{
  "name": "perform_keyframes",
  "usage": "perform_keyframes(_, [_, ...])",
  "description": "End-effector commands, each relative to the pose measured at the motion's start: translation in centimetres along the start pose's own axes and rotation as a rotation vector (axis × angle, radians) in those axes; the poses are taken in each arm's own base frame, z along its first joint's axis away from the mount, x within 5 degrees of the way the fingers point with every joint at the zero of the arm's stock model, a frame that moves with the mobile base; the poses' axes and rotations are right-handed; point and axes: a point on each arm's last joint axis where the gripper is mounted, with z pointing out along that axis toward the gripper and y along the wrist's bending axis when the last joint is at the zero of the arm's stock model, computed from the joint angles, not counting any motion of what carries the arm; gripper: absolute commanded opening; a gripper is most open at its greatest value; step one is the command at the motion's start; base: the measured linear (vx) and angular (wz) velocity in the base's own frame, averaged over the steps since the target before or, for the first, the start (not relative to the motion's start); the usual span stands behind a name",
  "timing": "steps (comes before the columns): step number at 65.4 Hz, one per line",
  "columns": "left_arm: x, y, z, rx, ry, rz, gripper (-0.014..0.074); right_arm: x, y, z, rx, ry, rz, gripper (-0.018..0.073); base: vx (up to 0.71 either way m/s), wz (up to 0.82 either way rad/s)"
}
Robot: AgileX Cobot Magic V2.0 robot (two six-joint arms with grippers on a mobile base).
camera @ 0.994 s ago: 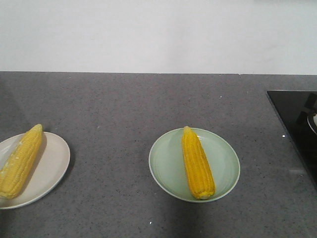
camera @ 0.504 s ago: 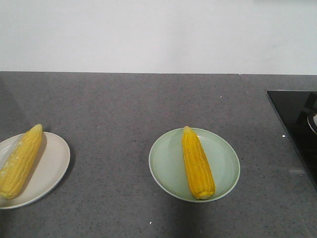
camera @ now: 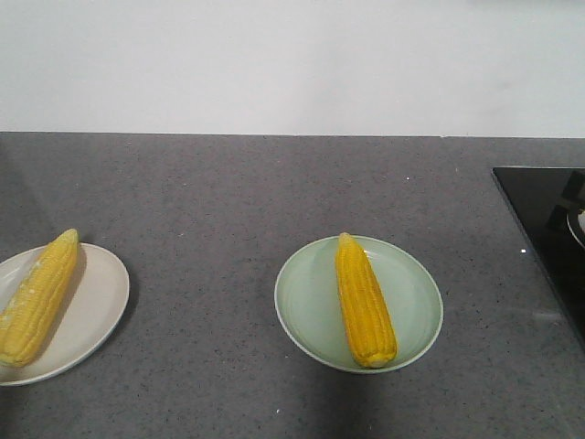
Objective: Distribute corn equally
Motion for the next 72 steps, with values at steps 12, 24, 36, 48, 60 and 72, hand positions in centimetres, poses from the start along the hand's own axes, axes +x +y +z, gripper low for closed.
perform_keyframes(12, [-0.2, -0.1, -0.1, 0.004, -0.069, -0.016, -0.0006, 1.4, -0.6, -0.8, 0.081, -0.189, 0.034, -0.0011, 0.0, 0.0])
perform_keyframes(24, [-0.2, -0.1, -0.1, 0.004, -0.069, -0.016, -0.0006, 4.6, -0.4, -1.9, 0.088, -0.287, 0.025, -0.0011, 0.0, 0.0])
perform_keyframes(36, [-0.2, -0.1, -0.1, 0.004, -0.069, -0.016, -0.0006, 7.8, -0.1, -3.3, 0.088, -0.338, 0.029, -0.0011, 0.0, 0.0])
perform_keyframes(48, [-0.2, -0.1, -0.1, 0.004, -0.069, -0.016, -0.0006, 10.9, 0.1, -4.4, 0.089, -0.406, 0.033, -0.0011, 0.0, 0.0])
perform_keyframes(60, [-0.2, -0.1, -0.1, 0.004, -0.068, -0.016, -0.0006, 13.1, 0.3, -4.5, 0.085, -0.457, 0.053, -0.0011, 0.0, 0.0])
perform_keyframes(72, [-0.2, -0.1, -0.1, 0.004, -0.069, -0.016, -0.0006, 14.5, 0.3, -3.8, 0.079, -0.442, 0.079, -0.0011, 0.0, 0.0])
